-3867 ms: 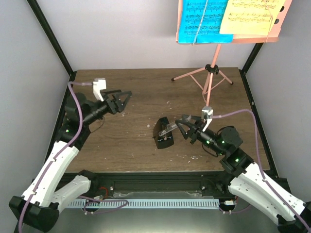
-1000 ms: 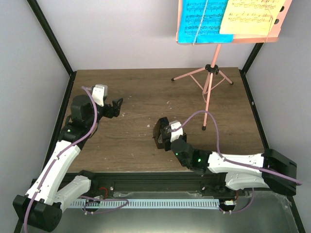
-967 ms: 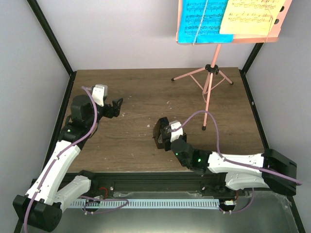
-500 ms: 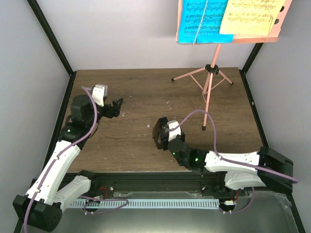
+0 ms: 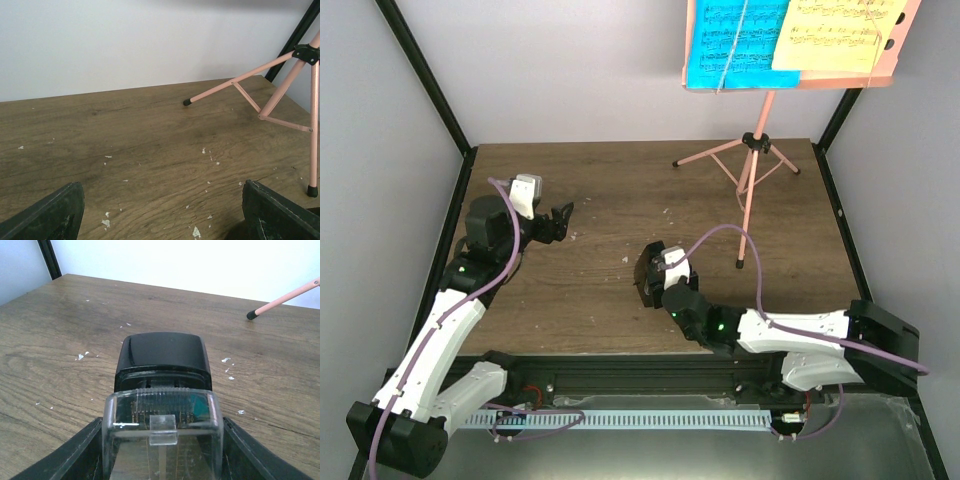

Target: Pack up the instrument practice props

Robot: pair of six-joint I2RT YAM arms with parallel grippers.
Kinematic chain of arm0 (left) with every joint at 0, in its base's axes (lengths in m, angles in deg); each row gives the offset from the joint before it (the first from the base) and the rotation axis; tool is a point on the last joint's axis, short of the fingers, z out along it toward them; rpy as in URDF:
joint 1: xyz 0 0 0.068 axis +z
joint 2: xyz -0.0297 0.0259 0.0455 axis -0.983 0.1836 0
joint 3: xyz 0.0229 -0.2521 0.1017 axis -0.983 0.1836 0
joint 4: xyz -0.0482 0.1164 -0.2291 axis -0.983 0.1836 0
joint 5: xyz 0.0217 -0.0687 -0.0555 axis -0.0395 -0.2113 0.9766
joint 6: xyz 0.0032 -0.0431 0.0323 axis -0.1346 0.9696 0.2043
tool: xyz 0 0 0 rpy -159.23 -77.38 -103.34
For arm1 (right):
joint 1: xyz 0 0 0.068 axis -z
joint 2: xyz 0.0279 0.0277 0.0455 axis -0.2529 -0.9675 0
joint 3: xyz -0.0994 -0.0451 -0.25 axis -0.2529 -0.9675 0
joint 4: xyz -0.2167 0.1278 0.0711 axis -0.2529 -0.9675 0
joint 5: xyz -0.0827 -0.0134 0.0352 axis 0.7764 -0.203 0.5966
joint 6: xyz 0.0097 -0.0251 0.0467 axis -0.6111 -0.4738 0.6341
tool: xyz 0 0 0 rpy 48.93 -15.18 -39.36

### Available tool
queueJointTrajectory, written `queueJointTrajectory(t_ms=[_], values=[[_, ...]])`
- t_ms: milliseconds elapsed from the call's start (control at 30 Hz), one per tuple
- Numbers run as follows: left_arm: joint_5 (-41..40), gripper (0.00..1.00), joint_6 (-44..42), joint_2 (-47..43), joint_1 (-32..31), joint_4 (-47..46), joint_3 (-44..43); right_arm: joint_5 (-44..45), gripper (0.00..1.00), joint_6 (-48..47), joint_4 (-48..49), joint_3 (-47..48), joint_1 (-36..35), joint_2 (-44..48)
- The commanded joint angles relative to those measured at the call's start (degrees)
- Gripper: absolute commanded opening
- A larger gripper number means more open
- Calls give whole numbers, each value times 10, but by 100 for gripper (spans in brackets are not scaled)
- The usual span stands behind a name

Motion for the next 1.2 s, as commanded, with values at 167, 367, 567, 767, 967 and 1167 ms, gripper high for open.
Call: queueJointTrajectory(t_ms=[167,367,567,767,967,1167], values=[[8,87,-6,-1,1,3,5,-68,50,29,-108,2,-9,-44],[8,87,-7,-2,2,3,5,-74,55,19,-115,11,-3,-51],[8,87,-8,-1,1,3,5,-89,90,-4,-118,9,-2,-28],[7,87,-8,0,1,4,5,-98,100,-21,-157,4,-2,31],[29,87,-14,-1,1,0,6,-133,100,-26,-223,4,-1,143],[171,91,-28,23,-33,-16,3,-275,100,-26,-282,49,96,259]])
